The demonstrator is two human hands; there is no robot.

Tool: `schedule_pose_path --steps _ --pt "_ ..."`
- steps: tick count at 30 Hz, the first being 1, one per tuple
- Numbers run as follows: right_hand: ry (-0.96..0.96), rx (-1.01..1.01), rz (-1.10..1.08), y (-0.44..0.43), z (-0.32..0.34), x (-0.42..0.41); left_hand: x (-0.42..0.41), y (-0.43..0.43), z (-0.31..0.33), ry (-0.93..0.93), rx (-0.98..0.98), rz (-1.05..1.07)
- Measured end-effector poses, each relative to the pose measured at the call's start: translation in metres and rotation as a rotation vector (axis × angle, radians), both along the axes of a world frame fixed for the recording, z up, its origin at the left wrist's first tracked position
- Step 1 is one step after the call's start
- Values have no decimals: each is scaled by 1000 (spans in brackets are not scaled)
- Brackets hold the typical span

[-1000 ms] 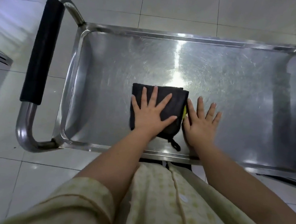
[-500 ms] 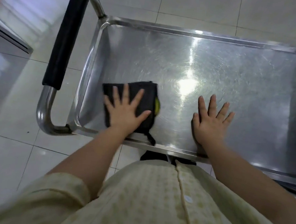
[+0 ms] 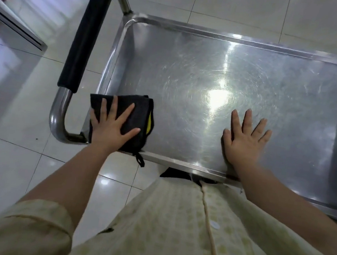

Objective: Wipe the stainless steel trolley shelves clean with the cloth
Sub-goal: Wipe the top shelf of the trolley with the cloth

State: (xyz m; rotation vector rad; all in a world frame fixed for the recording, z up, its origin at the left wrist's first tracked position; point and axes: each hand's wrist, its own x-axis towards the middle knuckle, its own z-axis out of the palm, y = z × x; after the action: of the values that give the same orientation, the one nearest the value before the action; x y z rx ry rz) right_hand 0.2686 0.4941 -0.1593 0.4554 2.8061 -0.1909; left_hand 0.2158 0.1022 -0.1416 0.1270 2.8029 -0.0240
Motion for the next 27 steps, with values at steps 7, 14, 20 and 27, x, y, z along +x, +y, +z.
schedule_pose_path --steps 7,14,20,27 --pt "-22 14 20 5 0 -2 10 112 -3 -29 49 -76" --pt "-27 7 19 12 2 -2 20 159 -5 -12 111 -307" --pt "-13 -20 12 7 4 -3 3 -2 -1 -13 -18 -11" --pt "-19 -6 11 7 3 -4 18 44 1 -65 9 -26"
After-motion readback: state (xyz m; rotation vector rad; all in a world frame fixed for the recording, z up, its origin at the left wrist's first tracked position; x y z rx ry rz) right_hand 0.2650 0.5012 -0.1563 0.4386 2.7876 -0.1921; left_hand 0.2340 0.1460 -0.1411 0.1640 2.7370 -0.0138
